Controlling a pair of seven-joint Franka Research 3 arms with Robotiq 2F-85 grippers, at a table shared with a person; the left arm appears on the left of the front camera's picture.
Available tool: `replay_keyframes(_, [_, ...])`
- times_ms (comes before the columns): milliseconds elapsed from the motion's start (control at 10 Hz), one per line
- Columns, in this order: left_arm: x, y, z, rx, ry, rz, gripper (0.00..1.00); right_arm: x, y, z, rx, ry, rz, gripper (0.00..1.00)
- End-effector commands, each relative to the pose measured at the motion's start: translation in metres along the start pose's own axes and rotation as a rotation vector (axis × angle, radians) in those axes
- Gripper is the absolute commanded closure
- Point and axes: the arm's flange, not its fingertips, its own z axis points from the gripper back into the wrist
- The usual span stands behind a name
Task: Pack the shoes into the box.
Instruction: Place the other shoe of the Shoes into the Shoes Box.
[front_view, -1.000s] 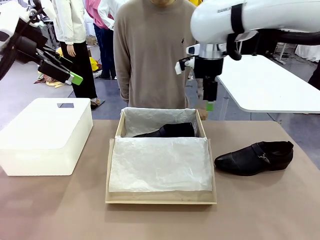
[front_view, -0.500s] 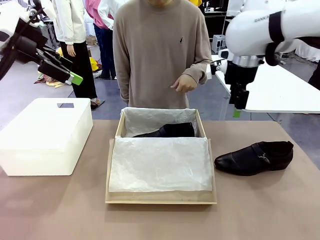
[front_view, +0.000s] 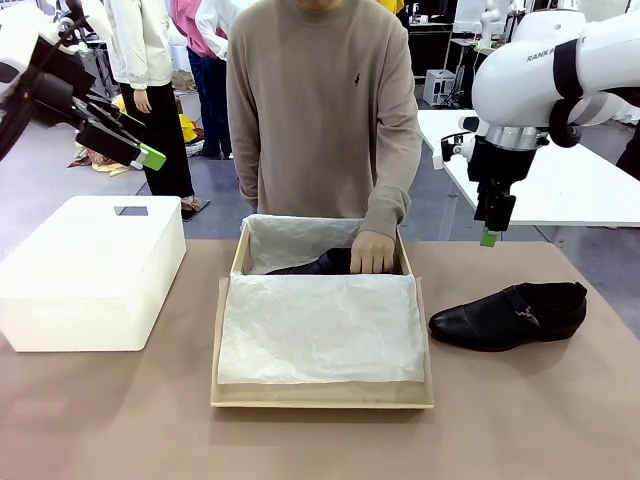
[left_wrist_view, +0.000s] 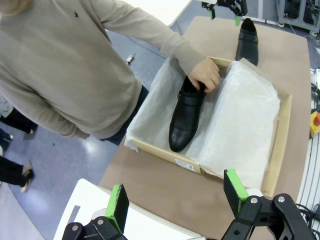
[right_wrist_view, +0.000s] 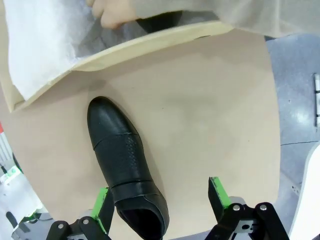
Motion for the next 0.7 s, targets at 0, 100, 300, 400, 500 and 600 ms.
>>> replay_keyframes(0, [-0.0011, 0.0015, 0.0001, -0.015, -0.012, -0.008, 0.0, -0.0008, 0.0005, 0.0038, -0.008, 0.003, 0.003, 0.0])
replay_keyframes(100, [-0.0011, 0.0015, 0.0001, -0.015, -0.012, -0.008, 0.0, -0.0008, 0.0005, 0.0038, -0.008, 0.003, 0.003, 0.0])
replay_keyframes(300, [-0.0011, 0.0015, 0.0001, -0.015, -0.012, -0.008, 0.0, -0.0008, 0.0005, 0.0038, -0.008, 0.003, 0.003, 0.0])
replay_keyframes(400, [-0.0011, 0.0015, 0.0001, -0.015, -0.012, -0.008, 0.0, -0.0008, 0.0005, 0.0038, -0.008, 0.003, 0.003, 0.0])
replay_keyframes(500, [-0.0011, 0.0015, 0.0001, -0.015, -0.012, -0.008, 0.0, -0.0008, 0.0005, 0.0038, -0.008, 0.003, 0.003, 0.0])
replay_keyframes(600, [-0.0011, 0.0015, 0.0001, -0.015, -0.012, -0.008, 0.0, -0.0008, 0.0005, 0.0038, -0.008, 0.003, 0.003, 0.0])
